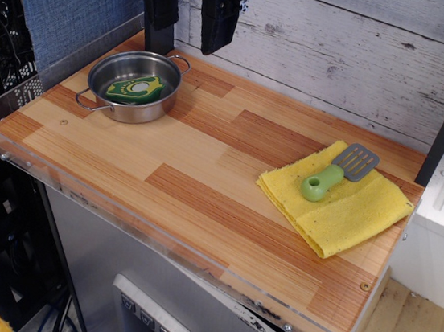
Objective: Put the item from the bowl below the napkin
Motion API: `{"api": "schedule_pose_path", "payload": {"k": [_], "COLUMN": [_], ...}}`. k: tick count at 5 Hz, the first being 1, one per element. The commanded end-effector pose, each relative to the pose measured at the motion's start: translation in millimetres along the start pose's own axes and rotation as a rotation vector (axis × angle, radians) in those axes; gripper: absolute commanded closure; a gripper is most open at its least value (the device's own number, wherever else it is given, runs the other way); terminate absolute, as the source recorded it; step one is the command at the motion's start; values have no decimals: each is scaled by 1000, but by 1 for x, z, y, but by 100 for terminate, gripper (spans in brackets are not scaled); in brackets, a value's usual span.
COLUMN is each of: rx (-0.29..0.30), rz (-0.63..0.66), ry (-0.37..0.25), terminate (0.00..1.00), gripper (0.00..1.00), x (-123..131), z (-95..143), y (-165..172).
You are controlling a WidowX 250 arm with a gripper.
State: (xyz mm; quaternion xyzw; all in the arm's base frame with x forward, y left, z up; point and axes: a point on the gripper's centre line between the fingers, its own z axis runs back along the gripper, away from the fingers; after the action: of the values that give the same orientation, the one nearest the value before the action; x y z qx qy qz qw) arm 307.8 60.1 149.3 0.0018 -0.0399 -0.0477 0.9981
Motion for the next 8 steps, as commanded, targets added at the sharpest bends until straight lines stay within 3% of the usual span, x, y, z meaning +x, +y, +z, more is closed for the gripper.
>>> {"api": "schedule_pose_path", "payload": {"k": [1, 3, 4, 6, 8], "rx": [0, 1, 52, 182, 190], "rz": [0, 55, 90, 64, 39], "ry": [0, -22, -45, -13, 25], "terminate": [0, 0, 0, 0, 0], "gripper": [0, 0, 0, 0, 0], "x": [0, 9, 11, 21, 20], "z": [0, -5, -11, -52, -77], "y": [0, 33, 57, 108, 123]}}
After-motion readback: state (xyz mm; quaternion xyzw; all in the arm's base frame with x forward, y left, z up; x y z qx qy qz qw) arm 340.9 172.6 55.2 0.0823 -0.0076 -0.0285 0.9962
